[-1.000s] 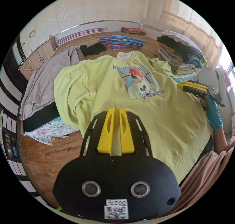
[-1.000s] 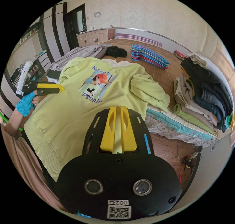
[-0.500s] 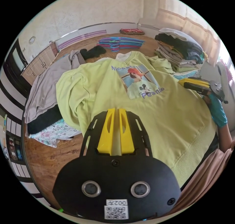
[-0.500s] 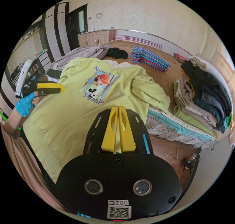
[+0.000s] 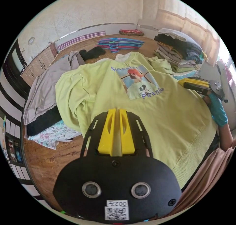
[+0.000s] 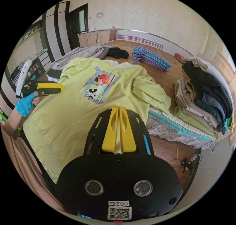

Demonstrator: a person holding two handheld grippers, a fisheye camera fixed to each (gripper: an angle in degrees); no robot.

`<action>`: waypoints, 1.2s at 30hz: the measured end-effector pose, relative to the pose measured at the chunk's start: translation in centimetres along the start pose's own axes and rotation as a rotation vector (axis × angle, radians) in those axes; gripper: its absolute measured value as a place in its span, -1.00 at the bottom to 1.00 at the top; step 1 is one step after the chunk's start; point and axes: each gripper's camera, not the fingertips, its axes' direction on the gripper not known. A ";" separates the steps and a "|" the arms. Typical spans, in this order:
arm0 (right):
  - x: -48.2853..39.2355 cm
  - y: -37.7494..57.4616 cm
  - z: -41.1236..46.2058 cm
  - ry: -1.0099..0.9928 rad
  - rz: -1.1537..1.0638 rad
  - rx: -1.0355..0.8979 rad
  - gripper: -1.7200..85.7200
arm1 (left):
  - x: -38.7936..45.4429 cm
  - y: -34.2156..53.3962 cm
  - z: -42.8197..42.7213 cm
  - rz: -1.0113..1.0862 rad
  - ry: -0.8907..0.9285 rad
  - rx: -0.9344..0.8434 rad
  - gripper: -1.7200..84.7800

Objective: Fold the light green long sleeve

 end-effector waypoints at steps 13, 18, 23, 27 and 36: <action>-0.4 -1.2 1.0 -0.011 0.011 0.006 -0.98 | -0.9 -1.4 0.3 -0.022 0.043 0.008 -0.98; -0.8 -1.6 1.3 -0.009 0.009 0.005 -0.98 | -0.9 -1.9 0.1 -0.020 0.036 0.008 -0.99; -1.1 -2.2 1.6 -0.022 -0.003 0.004 -0.97 | -0.8 -2.5 -0.2 0.031 0.036 0.018 -0.99; -0.9 -3.2 1.8 -0.060 -0.040 -0.021 -0.93 | -0.6 -4.0 -0.7 0.136 0.076 0.001 -0.98; -4.8 -7.6 3.9 -0.067 -0.364 -0.040 -0.79 | 0.9 -8.7 1.1 0.276 0.117 -0.049 -0.87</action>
